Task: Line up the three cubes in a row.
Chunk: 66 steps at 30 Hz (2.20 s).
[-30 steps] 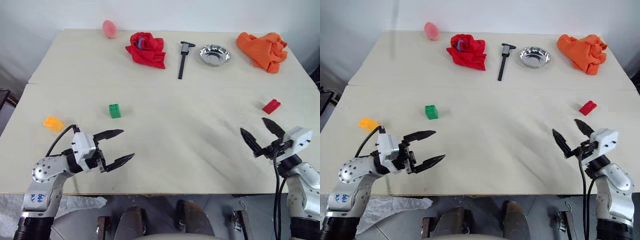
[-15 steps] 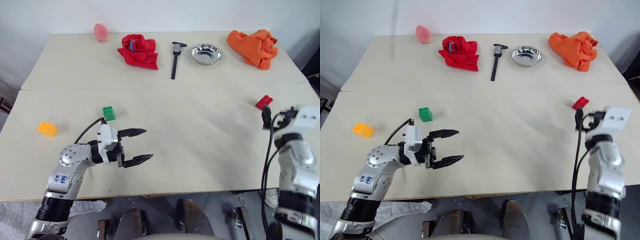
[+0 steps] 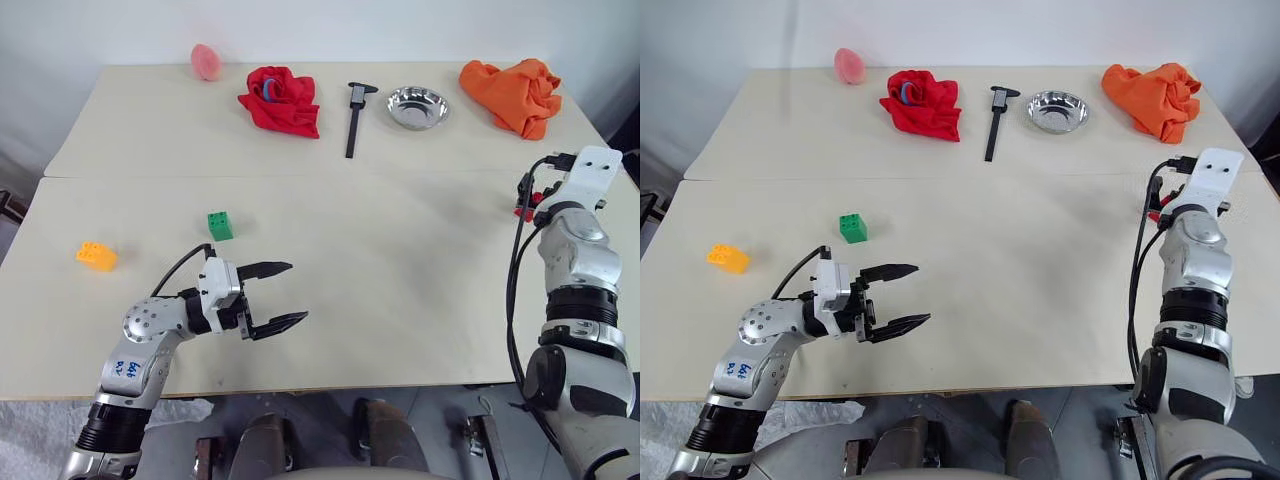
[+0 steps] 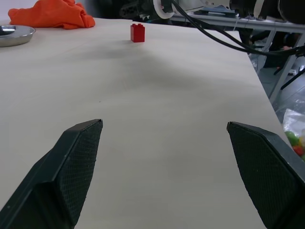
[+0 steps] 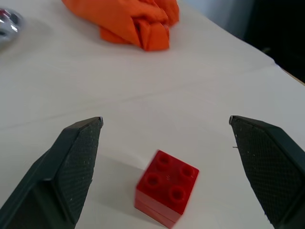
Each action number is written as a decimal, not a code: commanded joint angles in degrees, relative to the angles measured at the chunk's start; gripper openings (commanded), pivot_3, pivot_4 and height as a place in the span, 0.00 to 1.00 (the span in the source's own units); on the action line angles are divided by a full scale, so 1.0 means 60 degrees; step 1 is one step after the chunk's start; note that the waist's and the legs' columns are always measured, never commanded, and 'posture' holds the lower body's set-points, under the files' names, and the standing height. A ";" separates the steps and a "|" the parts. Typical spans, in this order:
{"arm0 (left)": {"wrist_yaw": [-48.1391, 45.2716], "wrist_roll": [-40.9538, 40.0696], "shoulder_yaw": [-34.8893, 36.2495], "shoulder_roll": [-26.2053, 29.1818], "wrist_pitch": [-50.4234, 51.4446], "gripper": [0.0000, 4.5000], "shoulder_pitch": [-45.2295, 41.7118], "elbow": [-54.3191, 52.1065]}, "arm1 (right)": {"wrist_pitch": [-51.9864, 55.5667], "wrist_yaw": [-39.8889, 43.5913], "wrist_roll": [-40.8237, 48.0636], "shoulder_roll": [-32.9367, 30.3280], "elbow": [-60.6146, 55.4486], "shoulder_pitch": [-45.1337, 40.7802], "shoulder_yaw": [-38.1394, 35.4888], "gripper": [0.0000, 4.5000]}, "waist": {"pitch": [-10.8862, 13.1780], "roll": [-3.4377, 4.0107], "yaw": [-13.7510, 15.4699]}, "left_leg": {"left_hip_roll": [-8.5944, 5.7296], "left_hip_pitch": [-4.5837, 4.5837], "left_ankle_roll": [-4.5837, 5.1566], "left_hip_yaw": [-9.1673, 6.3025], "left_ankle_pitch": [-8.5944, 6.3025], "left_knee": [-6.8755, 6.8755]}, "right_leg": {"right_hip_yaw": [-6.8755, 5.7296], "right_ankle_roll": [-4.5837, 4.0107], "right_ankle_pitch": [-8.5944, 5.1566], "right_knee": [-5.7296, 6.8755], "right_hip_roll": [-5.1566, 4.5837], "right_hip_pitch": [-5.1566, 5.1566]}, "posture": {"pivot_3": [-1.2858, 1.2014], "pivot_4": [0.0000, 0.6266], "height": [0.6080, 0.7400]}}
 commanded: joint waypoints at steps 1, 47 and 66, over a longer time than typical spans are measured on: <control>0.0108 0.0088 0.0138 0.0019 -0.0240 0.98 0.0078 -0.0332 | -0.0248 -0.0458 -0.0067 -0.0065 0.0102 -0.0194 -0.0127 1.00 | 0.0000 0.0000 0.0010 | 0.0000 0.0000 0.0000 0.0000 0.0000 0.0000 | 0.0000 0.0000 0.0000 0.0000 -0.0001 0.0000 | 0.52 0.24 1.00; -0.0892 -0.0822 0.2722 0.1512 -0.0455 1.00 0.2532 -0.0469 | -0.4449 1.5761 0.0658 -0.0290 0.0931 -0.0878 0.5367 0.32 | 0.0009 0.0005 0.0007 | 0.0003 -0.0010 0.0006 -0.0045 -0.0006 -0.0001 | -0.0024 0.0007 0.0004 -0.0030 -0.0007 -0.0001 | 0.52 0.24 1.00; 0.2057 -0.1125 0.5539 -0.0514 -0.0815 1.00 0.4739 -0.1128 | -0.4550 1.5894 0.2678 -0.0573 -0.0329 0.0501 0.3271 1.00 | 0.0013 0.0004 0.0027 | 0.0010 -0.0006 0.0004 -0.0079 -0.0012 0.0000 | -0.0021 0.0007 0.0004 -0.0033 -0.0014 0.0003 | 0.52 0.24 1.00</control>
